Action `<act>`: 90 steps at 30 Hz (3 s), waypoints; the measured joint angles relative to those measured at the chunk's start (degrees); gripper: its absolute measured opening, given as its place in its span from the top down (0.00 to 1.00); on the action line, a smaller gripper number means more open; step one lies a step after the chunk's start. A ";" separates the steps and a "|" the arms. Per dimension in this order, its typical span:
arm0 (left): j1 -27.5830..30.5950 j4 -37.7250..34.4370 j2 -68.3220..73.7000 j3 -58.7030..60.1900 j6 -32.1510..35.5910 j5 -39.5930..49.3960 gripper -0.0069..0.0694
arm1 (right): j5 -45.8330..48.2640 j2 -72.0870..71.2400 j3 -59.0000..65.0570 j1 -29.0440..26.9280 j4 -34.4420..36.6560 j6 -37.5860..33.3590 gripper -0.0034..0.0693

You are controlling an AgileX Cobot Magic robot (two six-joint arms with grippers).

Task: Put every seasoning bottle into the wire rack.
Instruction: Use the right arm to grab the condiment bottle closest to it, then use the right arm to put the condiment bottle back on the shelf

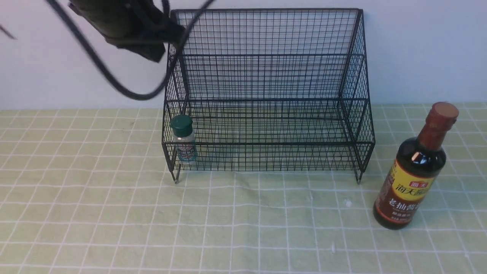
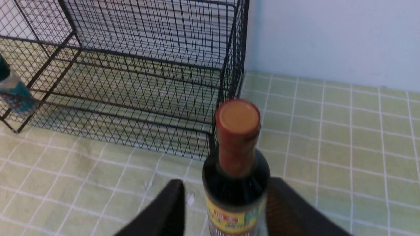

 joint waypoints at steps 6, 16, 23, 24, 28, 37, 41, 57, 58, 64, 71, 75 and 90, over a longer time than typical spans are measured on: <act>0.00 -0.10 -7.27 0.83 0.00 1.49 0.92 | -6.56 8.24 0.00 0.00 0.17 -0.10 0.14; 0.00 1.99 -19.66 15.08 0.00 -1.37 0.92 | -13.20 18.02 0.00 0.00 0.11 -0.10 0.08; 0.00 6.48 -23.58 22.00 -2.86 -2.49 0.92 | -14.17 20.58 0.00 0.00 -0.13 -1.59 0.16; 0.00 6.57 -23.77 22.55 -3.04 -2.51 0.92 | -14.12 20.74 0.00 0.00 -0.13 -1.69 0.21; 0.00 6.19 -23.90 23.45 -3.41 -2.51 0.92 | -12.94 21.05 0.00 0.02 -0.13 -1.93 0.54; 0.00 4.81 -23.90 23.57 -3.46 -2.66 0.92 | -11.13 20.88 -1.24 0.02 -0.03 -2.83 0.55; 0.00 4.74 -23.90 23.57 -3.46 -2.66 0.92 | -4.56 19.62 -4.53 0.02 -1.04 -2.90 0.55; 0.00 4.67 -23.90 23.57 -3.46 -3.50 0.92 | 4.57 16.81 -25.71 0.02 -1.12 -4.39 0.55; 0.00 4.67 -23.90 23.57 -3.46 -3.50 0.92 | 4.50 16.88 -25.90 0.02 -1.06 -4.43 0.55; 0.00 4.67 -23.90 23.57 -3.46 -3.52 0.92 | 0.00 20.72 -29.73 0.02 6.74 -8.74 0.55; 0.00 4.67 -23.90 23.57 -3.46 -3.52 0.92 | -0.92 28.26 -33.18 0.02 17.03 -14.84 0.55; 0.00 4.77 -23.90 23.57 -3.46 -3.52 0.92 | -2.36 32.96 -35.87 0.02 21.96 -18.70 0.55; 0.00 4.85 -23.90 23.57 -3.40 -3.52 0.92 | -2.53 42.40 -37.86 0.07 24.25 -22.77 0.55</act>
